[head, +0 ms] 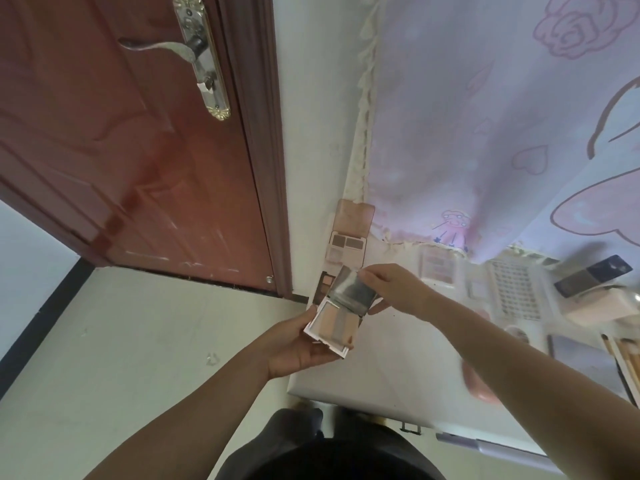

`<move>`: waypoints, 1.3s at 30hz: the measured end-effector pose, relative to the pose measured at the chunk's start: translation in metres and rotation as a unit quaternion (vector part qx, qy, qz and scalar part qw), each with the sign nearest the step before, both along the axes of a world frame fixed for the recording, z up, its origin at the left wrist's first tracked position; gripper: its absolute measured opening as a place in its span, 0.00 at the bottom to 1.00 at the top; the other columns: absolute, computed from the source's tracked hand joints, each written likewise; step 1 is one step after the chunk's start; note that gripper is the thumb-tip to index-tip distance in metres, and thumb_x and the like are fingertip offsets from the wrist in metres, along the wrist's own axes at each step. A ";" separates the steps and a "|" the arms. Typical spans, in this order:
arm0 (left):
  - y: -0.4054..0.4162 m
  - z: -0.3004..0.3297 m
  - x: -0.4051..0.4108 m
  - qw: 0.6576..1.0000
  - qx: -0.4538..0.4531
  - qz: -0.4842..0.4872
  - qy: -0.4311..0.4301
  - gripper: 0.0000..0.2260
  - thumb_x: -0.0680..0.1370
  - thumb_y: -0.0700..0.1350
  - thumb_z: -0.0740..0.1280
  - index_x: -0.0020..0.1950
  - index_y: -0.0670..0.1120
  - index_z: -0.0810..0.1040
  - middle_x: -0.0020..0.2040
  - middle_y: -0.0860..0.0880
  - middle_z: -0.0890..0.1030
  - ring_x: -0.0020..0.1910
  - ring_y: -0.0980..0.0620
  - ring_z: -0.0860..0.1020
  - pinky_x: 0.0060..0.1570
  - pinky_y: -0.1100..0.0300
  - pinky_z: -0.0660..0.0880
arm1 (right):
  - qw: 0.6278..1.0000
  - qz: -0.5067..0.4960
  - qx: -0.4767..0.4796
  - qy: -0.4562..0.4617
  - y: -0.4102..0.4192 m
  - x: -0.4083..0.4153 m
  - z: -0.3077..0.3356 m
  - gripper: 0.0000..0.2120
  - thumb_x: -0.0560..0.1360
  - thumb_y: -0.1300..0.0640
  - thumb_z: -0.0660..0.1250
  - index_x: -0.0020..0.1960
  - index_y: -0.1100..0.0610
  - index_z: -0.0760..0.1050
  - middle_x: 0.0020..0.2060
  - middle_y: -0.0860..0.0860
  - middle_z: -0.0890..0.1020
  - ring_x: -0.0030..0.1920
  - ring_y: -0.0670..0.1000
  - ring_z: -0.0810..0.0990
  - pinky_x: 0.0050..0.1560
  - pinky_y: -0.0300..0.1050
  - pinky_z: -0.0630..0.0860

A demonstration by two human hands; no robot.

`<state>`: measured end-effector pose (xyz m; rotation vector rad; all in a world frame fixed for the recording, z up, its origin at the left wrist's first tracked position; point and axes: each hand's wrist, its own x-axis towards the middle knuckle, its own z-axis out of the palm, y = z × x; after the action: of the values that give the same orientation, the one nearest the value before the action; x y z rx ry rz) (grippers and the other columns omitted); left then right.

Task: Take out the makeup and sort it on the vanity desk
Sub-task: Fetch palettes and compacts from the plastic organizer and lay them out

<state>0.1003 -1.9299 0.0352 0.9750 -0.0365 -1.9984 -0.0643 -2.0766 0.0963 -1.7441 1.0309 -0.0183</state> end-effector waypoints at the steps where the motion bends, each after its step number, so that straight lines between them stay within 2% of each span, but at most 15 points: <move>1: 0.004 -0.005 -0.002 0.999 0.006 0.025 -0.035 0.17 0.77 0.50 0.63 0.60 0.42 0.80 0.60 0.38 0.78 0.58 0.41 0.78 0.53 0.49 0.78 | 0.999 0.019 -0.028 0.018 0.003 0.005 -0.007 0.11 0.81 0.53 0.58 0.51 0.56 0.77 0.44 0.54 0.80 0.40 0.51 0.81 0.40 0.43 0.82; 4: 0.015 -0.013 -0.009 0.962 -0.005 0.026 -0.271 0.12 0.80 0.43 0.59 0.51 0.47 0.83 0.50 0.46 0.84 0.47 0.52 0.82 0.46 0.59 0.78 | 0.992 0.078 -0.084 0.043 0.011 0.017 -0.020 0.11 0.81 0.53 0.57 0.48 0.55 0.77 0.41 0.51 0.77 0.38 0.47 0.78 0.37 0.37 0.80; 6: 0.020 -0.017 -0.013 0.902 -0.023 -0.024 -0.430 0.15 0.81 0.42 0.55 0.46 0.50 0.81 0.45 0.47 0.82 0.45 0.51 0.78 0.48 0.59 0.74 | 0.983 0.127 -0.114 0.065 0.014 0.024 -0.025 0.13 0.81 0.53 0.56 0.44 0.57 0.75 0.37 0.50 0.76 0.39 0.52 0.77 0.45 0.46 0.80; 9: 0.021 -0.022 -0.014 0.836 -0.054 -0.083 -0.540 0.14 0.81 0.39 0.54 0.47 0.43 0.80 0.46 0.40 0.80 0.45 0.48 0.76 0.49 0.54 0.73 | 0.973 0.165 -0.136 0.087 0.014 0.031 -0.033 0.13 0.82 0.55 0.55 0.44 0.59 0.73 0.36 0.50 0.76 0.41 0.53 0.75 0.51 0.53 0.77; 12: 0.019 -0.023 -0.012 0.819 -0.069 -0.102 -0.560 0.14 0.79 0.37 0.54 0.47 0.33 0.78 0.42 0.34 0.77 0.39 0.50 0.71 0.40 0.59 0.64 | 0.973 0.157 -0.129 0.105 0.016 0.030 -0.039 0.14 0.82 0.53 0.55 0.53 0.59 0.76 0.44 0.54 0.79 0.45 0.55 0.78 0.51 0.50 0.77; 15: 0.018 -0.024 -0.012 0.818 -0.069 -0.115 -0.559 0.13 0.79 0.36 0.54 0.44 0.35 0.77 0.38 0.39 0.71 0.38 0.51 0.68 0.39 0.59 0.61 | 0.982 0.077 -0.160 0.072 0.020 0.020 -0.045 0.12 0.80 0.52 0.58 0.58 0.56 0.75 0.48 0.49 0.78 0.47 0.49 0.76 0.48 0.40 0.69; 17: 0.017 -0.023 -0.012 0.817 -0.073 -0.120 -0.559 0.12 0.79 0.36 0.54 0.42 0.39 0.75 0.38 0.40 0.70 0.38 0.51 0.67 0.39 0.59 0.60 | 0.982 -0.037 -0.179 0.041 0.027 0.006 -0.047 0.10 0.80 0.55 0.58 0.56 0.54 0.75 0.47 0.47 0.77 0.47 0.47 0.77 0.49 0.40 0.71; 19: 0.016 -0.021 -0.013 0.819 -0.078 -0.115 -0.556 0.13 0.78 0.35 0.54 0.43 0.36 0.77 0.37 0.39 0.70 0.38 0.50 0.66 0.39 0.59 0.61 | 0.985 -0.101 -0.130 0.049 0.042 -0.010 -0.055 0.09 0.80 0.59 0.56 0.52 0.53 0.75 0.44 0.47 0.78 0.45 0.49 0.79 0.49 0.45 0.77; 22: 0.015 -0.021 -0.014 0.826 -0.077 -0.116 -0.546 0.14 0.79 0.36 0.54 0.49 0.33 0.78 0.39 0.35 0.74 0.38 0.48 0.69 0.40 0.58 0.63 | 0.992 -0.042 -0.036 0.117 0.077 -0.017 -0.073 0.13 0.80 0.61 0.55 0.60 0.55 0.74 0.50 0.51 0.80 0.50 0.51 0.79 0.55 0.49 0.78; 24: 0.014 -0.020 -0.014 0.829 -0.076 -0.122 -0.540 0.14 0.79 0.36 0.54 0.50 0.33 0.78 0.41 0.34 0.75 0.40 0.47 0.70 0.40 0.57 0.64 | 0.991 -0.070 -0.010 0.112 0.088 -0.014 -0.079 0.15 0.80 0.61 0.55 0.63 0.56 0.73 0.54 0.54 0.79 0.50 0.53 0.79 0.54 0.49 0.79; 32: 0.012 -0.021 -0.015 0.834 -0.066 -0.115 -0.535 0.15 0.79 0.36 0.53 0.54 0.38 0.80 0.49 0.34 0.79 0.45 0.43 0.76 0.45 0.54 0.72 | 0.987 -0.107 -0.007 0.119 0.096 -0.003 -0.088 0.13 0.79 0.59 0.58 0.59 0.57 0.76 0.49 0.53 0.82 0.49 0.52 0.80 0.55 0.49 0.78; 34: 0.012 -0.019 -0.015 0.836 -0.057 -0.115 -0.533 0.15 0.79 0.37 0.54 0.57 0.40 0.79 0.51 0.38 0.80 0.51 0.41 0.77 0.51 0.50 0.75 | 0.987 -0.115 -0.005 0.113 0.094 -0.003 -0.086 0.12 0.78 0.60 0.58 0.57 0.57 0.77 0.47 0.52 0.82 0.48 0.52 0.81 0.55 0.49 0.79; 36: 0.009 -0.015 -0.012 0.810 -0.043 -0.101 -0.576 0.15 0.80 0.38 0.55 0.62 0.41 0.77 0.57 0.43 0.78 0.58 0.44 0.76 0.58 0.56 0.72 | 0.986 -0.135 -0.009 0.099 0.084 -0.008 -0.077 0.11 0.78 0.61 0.58 0.55 0.55 0.76 0.45 0.51 0.81 0.45 0.49 0.81 0.52 0.46 0.79; 37: 0.006 -0.011 -0.010 0.778 -0.047 -0.075 -0.622 0.14 0.80 0.38 0.56 0.61 0.41 0.77 0.58 0.44 0.77 0.58 0.47 0.75 0.57 0.63 0.69 | 0.984 -0.155 -0.011 0.086 0.075 -0.014 -0.072 0.10 0.78 0.62 0.58 0.53 0.54 0.76 0.43 0.51 0.81 0.42 0.48 0.81 0.49 0.45 0.79; 39: -0.009 0.006 -0.012 0.720 -0.112 0.005 -0.685 0.11 0.79 0.36 0.57 0.53 0.43 0.78 0.52 0.47 0.77 0.51 0.49 0.76 0.49 0.65 0.67 | 0.977 -0.202 -0.014 0.061 0.047 -0.030 -0.058 0.10 0.76 0.65 0.58 0.46 0.54 0.77 0.41 0.54 0.81 0.38 0.49 0.80 0.42 0.42 0.77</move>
<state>0.0884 -1.9389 0.0408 2.0280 -1.0399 -0.7919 -0.0947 -2.0293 0.0382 -1.5482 1.4676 -0.1857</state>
